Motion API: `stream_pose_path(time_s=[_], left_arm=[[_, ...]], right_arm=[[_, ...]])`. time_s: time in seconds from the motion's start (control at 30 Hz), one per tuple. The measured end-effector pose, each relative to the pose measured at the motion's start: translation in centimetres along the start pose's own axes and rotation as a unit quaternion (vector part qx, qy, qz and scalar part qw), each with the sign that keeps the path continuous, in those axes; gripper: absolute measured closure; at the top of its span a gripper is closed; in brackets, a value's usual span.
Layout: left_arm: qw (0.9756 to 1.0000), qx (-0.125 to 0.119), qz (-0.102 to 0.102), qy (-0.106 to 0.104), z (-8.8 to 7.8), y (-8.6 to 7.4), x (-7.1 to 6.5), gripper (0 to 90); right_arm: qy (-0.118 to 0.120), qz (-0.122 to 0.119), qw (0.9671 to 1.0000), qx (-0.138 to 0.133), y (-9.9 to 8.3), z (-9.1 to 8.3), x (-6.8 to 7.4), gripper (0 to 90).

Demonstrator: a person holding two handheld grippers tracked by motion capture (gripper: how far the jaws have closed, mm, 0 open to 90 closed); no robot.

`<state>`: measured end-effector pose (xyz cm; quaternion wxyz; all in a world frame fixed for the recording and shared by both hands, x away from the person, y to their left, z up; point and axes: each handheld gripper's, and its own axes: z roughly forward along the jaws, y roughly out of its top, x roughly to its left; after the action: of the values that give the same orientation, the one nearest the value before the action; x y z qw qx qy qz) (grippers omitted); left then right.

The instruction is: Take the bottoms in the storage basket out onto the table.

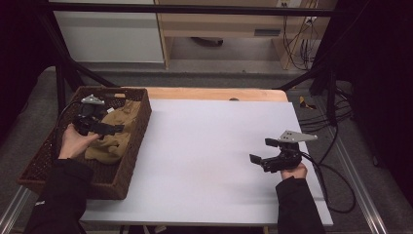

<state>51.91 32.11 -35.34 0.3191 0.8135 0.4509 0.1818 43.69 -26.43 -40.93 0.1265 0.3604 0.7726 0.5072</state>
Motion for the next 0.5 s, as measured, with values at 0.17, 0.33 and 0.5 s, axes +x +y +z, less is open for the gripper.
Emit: stream_pose_path(time_s=[0.17, 0.33, 0.5], left_arm=[[1.0, 0.002, 0.0, 0.004, 0.5, -0.1, 0.1, 1.8], [0.9999, 0.011, -0.004, 0.008, 1.2, -0.4, 0.4, 2.2], [0.9997, 0.022, -0.01, 0.008, 1.6, -0.8, 0.9, 2.8]], right_arm=[[0.001, 0.001, 1.0, 0.0, 0.0, 0.0, 0.0, 4.0], [0.001, 0.0, 1.0, 0.0, 0.0, 0.0, 0.0, 4.0], [0.0, 0.001, 1.0, 0.001, 0.0, 0.1, 0.0, 4.0]])
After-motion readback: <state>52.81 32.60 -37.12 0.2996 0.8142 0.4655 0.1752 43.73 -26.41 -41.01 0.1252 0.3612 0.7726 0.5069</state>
